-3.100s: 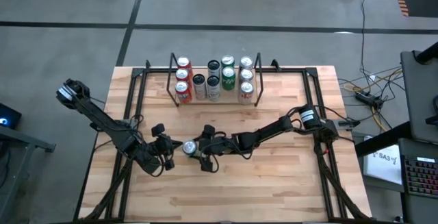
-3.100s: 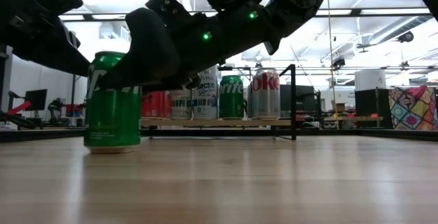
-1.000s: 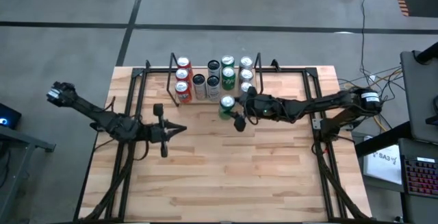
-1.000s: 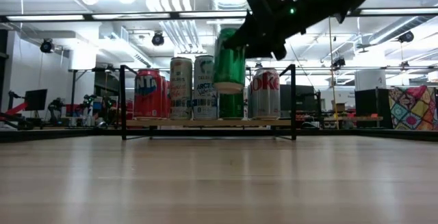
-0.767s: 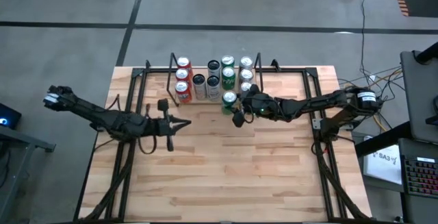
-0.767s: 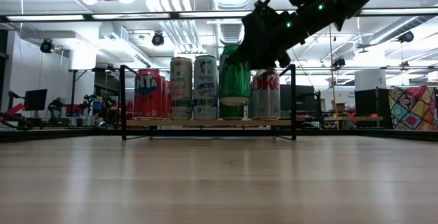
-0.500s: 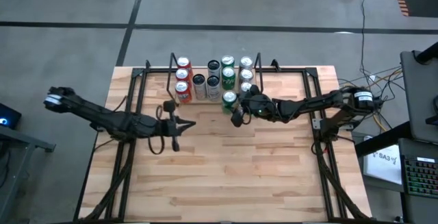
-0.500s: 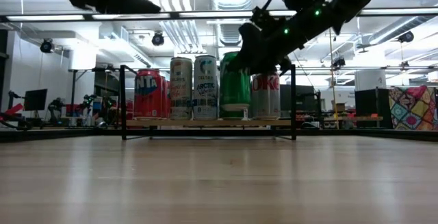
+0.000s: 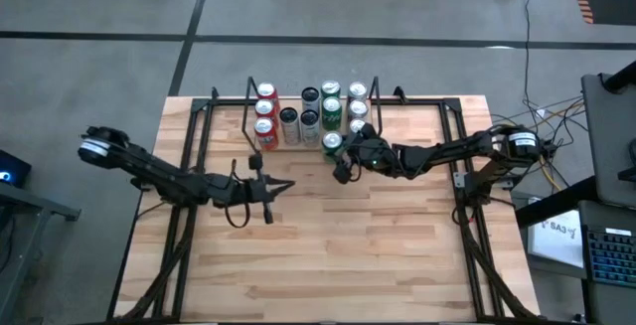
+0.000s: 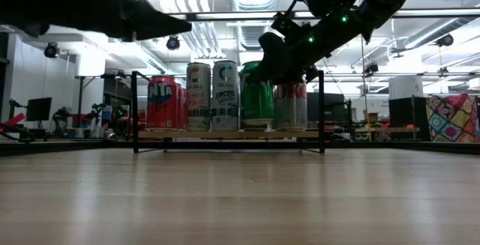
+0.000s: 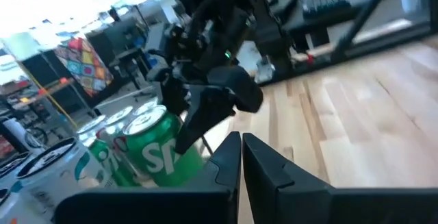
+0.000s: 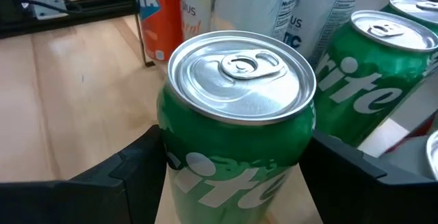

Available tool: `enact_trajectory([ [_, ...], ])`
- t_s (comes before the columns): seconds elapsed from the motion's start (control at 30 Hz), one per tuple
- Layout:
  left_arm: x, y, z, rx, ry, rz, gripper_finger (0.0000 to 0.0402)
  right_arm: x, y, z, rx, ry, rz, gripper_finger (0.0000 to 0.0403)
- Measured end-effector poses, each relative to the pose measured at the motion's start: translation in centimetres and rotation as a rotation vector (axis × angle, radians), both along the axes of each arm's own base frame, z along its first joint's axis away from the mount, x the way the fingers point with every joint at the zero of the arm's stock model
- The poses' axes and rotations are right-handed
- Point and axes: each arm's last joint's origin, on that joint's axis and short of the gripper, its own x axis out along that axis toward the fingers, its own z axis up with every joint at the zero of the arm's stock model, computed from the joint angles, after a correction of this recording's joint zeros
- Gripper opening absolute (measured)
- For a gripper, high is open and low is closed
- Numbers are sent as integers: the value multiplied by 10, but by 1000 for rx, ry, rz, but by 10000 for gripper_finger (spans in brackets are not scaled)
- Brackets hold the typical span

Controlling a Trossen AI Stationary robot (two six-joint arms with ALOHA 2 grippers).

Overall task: Sort soda cans
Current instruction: Put the green soda can on the shelf and align it with the other green soda cans

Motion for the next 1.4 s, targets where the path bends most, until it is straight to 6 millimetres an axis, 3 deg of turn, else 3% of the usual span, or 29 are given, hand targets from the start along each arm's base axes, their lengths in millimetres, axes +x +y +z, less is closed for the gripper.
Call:
enact_trajectory([
  [0.37, 15, 3, -29, 5, -36, 50, 0, 3, -2, 2, 7, -38, -113, 274],
  [0.77, 16, 8, -25, 12, -64, 74, 0, 3, -2, 4, 35, -81, -125, 274],
  [1.07, 16, 9, -26, 11, -57, 78, 0, 10, -3, -10, 9, -49, -113, 274],
  [1.4, 16, 9, -27, 9, -46, 78, 0, 15, -5, -6, -22, -50, -142, 274],
])
